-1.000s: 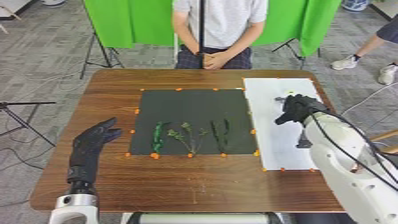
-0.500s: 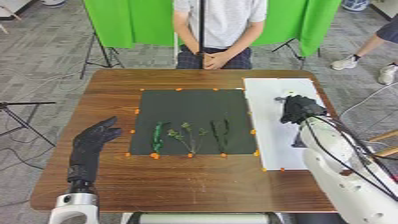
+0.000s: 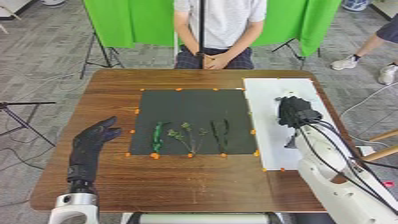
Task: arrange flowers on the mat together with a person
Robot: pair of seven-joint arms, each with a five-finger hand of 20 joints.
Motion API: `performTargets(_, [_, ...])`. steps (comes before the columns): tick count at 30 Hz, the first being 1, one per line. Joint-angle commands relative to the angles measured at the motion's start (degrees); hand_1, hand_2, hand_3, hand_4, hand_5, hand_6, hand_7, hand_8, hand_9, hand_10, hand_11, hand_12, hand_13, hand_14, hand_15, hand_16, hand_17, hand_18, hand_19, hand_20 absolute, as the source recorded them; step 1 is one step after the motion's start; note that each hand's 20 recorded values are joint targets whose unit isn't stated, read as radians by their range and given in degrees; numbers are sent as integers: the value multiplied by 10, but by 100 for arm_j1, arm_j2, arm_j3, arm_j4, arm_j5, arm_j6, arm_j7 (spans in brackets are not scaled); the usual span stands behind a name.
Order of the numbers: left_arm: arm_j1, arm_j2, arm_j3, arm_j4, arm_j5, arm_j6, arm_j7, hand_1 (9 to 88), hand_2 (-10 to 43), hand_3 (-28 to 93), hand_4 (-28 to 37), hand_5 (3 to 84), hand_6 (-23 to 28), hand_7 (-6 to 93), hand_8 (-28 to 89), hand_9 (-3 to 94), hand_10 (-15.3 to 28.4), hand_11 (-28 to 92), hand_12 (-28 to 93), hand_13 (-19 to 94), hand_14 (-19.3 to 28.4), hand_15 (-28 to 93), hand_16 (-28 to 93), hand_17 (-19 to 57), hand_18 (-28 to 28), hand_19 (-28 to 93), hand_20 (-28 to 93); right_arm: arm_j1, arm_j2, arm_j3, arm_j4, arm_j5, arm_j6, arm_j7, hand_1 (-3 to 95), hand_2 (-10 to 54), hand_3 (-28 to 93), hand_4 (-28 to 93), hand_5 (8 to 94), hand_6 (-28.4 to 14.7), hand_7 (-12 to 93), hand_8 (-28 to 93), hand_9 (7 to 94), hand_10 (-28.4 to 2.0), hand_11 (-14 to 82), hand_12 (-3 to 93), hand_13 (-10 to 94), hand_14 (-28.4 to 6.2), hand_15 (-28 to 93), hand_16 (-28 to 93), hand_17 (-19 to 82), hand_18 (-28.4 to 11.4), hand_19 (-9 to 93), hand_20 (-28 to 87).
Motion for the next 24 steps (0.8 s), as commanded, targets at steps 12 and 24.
performTargets(12, [141,123,-173,28,-86,117,-13,262,37,674,-218,511,36,153,-65,543,158,223,131,422,187,228,-18,112,128,132,198,394,253,453,-1089,560,401,8,936,-95,-283,410,854,18,191,84,937,-75,202,326,937,23,786,179,727,-147,932,713])
performTargets(24, [313,229,-634,177,-595,788,240,188,146,665,-278,511,35,144,-67,542,158,210,124,423,186,220,-21,117,127,131,196,2746,-888,-1498,-768,1123,122,-772,936,-95,-283,411,857,18,187,89,937,-75,197,327,937,24,786,177,727,-145,932,713])
